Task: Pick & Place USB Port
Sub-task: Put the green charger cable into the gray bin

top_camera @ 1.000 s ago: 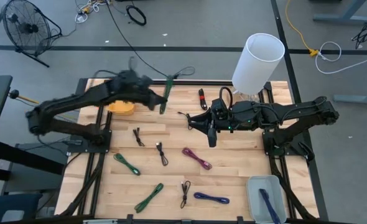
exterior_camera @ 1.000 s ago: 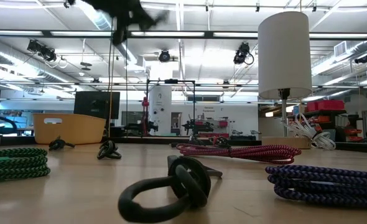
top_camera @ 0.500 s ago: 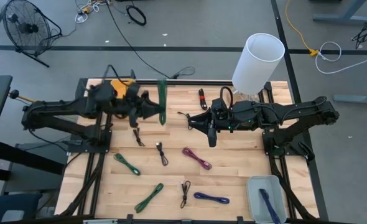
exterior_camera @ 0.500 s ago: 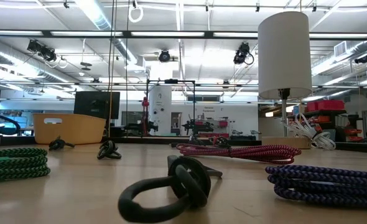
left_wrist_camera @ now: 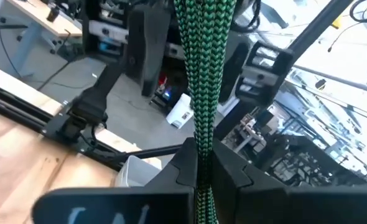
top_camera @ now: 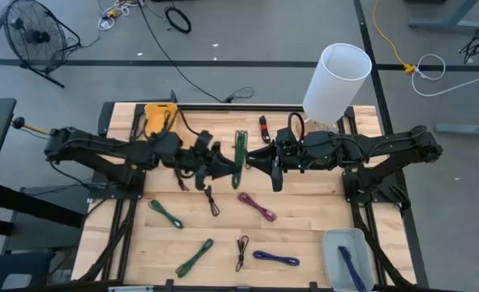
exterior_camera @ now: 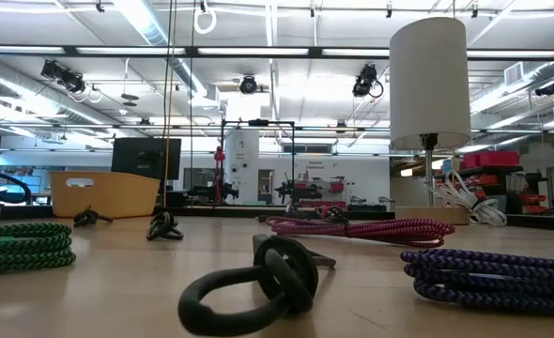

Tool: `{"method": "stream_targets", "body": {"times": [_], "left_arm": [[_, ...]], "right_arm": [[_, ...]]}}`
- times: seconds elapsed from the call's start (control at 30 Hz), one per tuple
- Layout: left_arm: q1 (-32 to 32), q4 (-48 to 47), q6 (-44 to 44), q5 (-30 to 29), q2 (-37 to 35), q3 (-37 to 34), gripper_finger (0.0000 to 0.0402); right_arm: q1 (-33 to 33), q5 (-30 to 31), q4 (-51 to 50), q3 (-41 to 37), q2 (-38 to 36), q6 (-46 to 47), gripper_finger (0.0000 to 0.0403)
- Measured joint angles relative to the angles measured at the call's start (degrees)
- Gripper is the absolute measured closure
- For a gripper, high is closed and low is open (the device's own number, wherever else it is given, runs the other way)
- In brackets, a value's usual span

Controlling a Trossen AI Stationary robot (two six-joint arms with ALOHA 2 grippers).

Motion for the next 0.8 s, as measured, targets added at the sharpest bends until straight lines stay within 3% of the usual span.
{"method": "stream_targets", "body": {"times": [0.27, 0.8], "left_arm": [[-0.6, 3.5, -1.5, 0.1, 3.5, 0.0, 0.0381], [3.5, 3.2, 0.1, 0.5, 2.8, 0.0, 0.0381]], "right_arm": [[0.1, -0.3, -0.5, 0.0, 0.0, -0.1, 0.028], [-0.1, 0.6, 0.4, 0.0, 0.0, -0.2, 0.028]]}}
